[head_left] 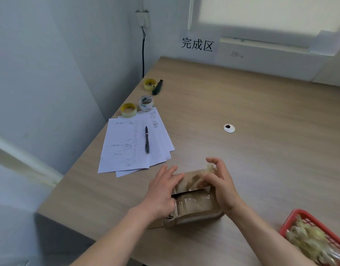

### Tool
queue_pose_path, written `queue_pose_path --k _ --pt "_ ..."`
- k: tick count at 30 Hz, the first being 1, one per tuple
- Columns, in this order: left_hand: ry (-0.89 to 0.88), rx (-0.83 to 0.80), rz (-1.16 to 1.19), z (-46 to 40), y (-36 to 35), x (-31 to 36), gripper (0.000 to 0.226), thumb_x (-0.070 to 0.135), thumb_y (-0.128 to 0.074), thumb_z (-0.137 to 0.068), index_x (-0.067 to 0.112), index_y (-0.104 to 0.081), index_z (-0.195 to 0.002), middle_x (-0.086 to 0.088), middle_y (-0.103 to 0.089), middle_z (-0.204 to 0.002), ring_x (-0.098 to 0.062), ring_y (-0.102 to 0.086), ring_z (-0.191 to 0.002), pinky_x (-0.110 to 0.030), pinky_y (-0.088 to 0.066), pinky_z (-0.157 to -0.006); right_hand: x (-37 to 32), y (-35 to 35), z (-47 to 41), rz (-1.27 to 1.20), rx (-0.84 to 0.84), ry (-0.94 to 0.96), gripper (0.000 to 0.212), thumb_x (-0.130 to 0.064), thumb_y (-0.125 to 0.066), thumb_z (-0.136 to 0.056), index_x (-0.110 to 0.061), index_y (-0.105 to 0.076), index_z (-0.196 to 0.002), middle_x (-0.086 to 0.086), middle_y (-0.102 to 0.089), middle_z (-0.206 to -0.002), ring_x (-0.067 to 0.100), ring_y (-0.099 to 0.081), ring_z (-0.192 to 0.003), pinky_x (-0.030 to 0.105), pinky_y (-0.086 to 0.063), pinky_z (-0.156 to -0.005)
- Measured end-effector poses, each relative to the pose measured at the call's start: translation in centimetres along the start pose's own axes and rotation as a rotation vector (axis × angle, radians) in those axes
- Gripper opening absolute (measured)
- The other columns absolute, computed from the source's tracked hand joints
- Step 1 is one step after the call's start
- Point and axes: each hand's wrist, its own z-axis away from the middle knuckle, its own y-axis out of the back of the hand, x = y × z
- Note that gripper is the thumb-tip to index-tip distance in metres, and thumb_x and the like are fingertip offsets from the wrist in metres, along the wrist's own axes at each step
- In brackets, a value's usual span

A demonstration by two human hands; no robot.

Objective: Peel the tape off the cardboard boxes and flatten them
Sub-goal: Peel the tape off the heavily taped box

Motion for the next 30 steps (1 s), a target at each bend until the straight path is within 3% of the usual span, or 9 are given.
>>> queue_pose_path --k 2,5,6,9,13,20,23,27,30 --pt "0.007 0.002 -0.029 0.0 -0.1 0.0 0.080 0.005 -0.058 -0.085 0.032 -0.029 -0.154 0.009 -0.006 -0.165 -0.018 0.009 -0.153 -0.038 -0.010 -0.123 0.3 0.0 0.0 0.158 -0.061 -0.009 0.070 -0.038 -0.076 -0.064 -0.030 -0.051 -0.129 0.011 -0.067 -0.083 0.020 -0.064 -0.079 0.027 -0.052 -0.078" --pt "-0.004 0.004 -0.077 0.1 -0.4 -0.3 0.080 0.006 -0.054 -0.086 0.033 -0.025 -0.155 0.009 -0.007 -0.165 -0.019 0.011 -0.152 -0.037 -0.008 -0.123 1.3 -0.3 -0.2 0.502 -0.009 -0.010 0.026 -0.033 -0.080 -0.078 -0.032 -0.068 -0.101 -0.015 -0.070 -0.075 0.012 -0.066 -0.077 0.014 -0.049 -0.068" --pt "-0.013 0.009 -0.093 0.2 -0.5 -0.4 0.080 0.006 -0.052 -0.086 0.033 -0.024 -0.156 0.008 -0.006 -0.165 -0.020 0.012 -0.152 -0.036 -0.006 -0.123 1.4 -0.3 -0.4 0.502 0.027 -0.023 0.008 -0.028 -0.076 -0.085 -0.027 -0.069 -0.089 -0.014 -0.071 -0.074 0.013 -0.067 -0.076 0.017 -0.051 -0.068" --pt "-0.035 0.036 -0.119 0.1 -0.7 -0.9 0.079 0.006 -0.048 -0.088 0.032 -0.021 -0.157 0.007 -0.006 -0.165 -0.022 0.012 -0.152 -0.030 0.002 -0.122 1.2 1.1 -0.7 0.482 0.152 0.053 0.019 -0.021 -0.064 -0.095 -0.019 -0.064 -0.077 -0.005 -0.069 -0.074 0.016 -0.065 -0.075 0.025 -0.050 -0.071" --pt "-0.041 0.071 -0.102 -0.1 -1.0 -1.2 0.075 0.006 -0.046 -0.090 0.030 -0.021 -0.157 0.008 -0.009 -0.164 -0.022 0.012 -0.152 -0.026 0.006 -0.120 1.6 3.7 0.1 0.896 0.388 0.343 0.014 -0.020 -0.057 -0.098 -0.010 -0.065 -0.091 0.005 -0.062 -0.104 0.029 -0.056 -0.102 0.039 -0.043 -0.085" --pt "-0.072 0.050 -0.209 0.4 -1.4 -2.2 0.071 0.016 -0.037 -0.094 0.034 -0.010 -0.158 0.009 0.001 -0.165 -0.022 0.017 -0.151 -0.033 0.004 -0.122 3.4 3.4 0.2 0.444 0.605 0.084 0.024 -0.026 -0.047 -0.104 -0.018 -0.063 -0.120 -0.021 -0.059 -0.097 0.006 -0.052 -0.103 0.014 -0.032 -0.088" --pt "-0.047 0.039 -0.209 0.8 -1.6 -2.6 0.070 0.024 -0.033 -0.096 0.039 -0.002 -0.157 0.013 0.012 -0.165 -0.018 0.023 -0.150 -0.036 0.001 -0.123 4.5 4.2 -0.6 0.223 0.730 -0.041 0.025 -0.019 -0.046 -0.103 -0.014 -0.061 -0.122 -0.022 -0.059 -0.088 0.010 -0.053 -0.103 0.025 -0.036 -0.093" --pt "-0.025 0.054 -0.200 1.0 -1.7 -3.0 0.065 0.047 -0.026 -0.097 0.044 0.005 -0.154 0.020 0.026 -0.157 -0.013 0.028 -0.148 -0.036 0.002 -0.123 4.6 4.8 -1.4 -0.007 0.766 -0.176 0.015 -0.023 -0.049 -0.100 -0.016 -0.050 -0.113 0.006 -0.052 -0.105 0.019 -0.050 -0.101 0.035 -0.039 -0.089" --pt "-0.010 0.068 -0.191 1.1 -2.0 -3.2 0.065 0.059 -0.030 -0.100 0.050 0.015 -0.146 0.022 0.031 -0.155 -0.010 0.030 -0.146 -0.033 0.004 -0.122 3.3 5.2 -1.0 0.078 0.775 -0.183 0.054 -0.052 -0.057 -0.092 -0.018 -0.039 -0.131 0.010 -0.054 -0.122 0.030 -0.056 -0.109 0.047 -0.048 -0.097"
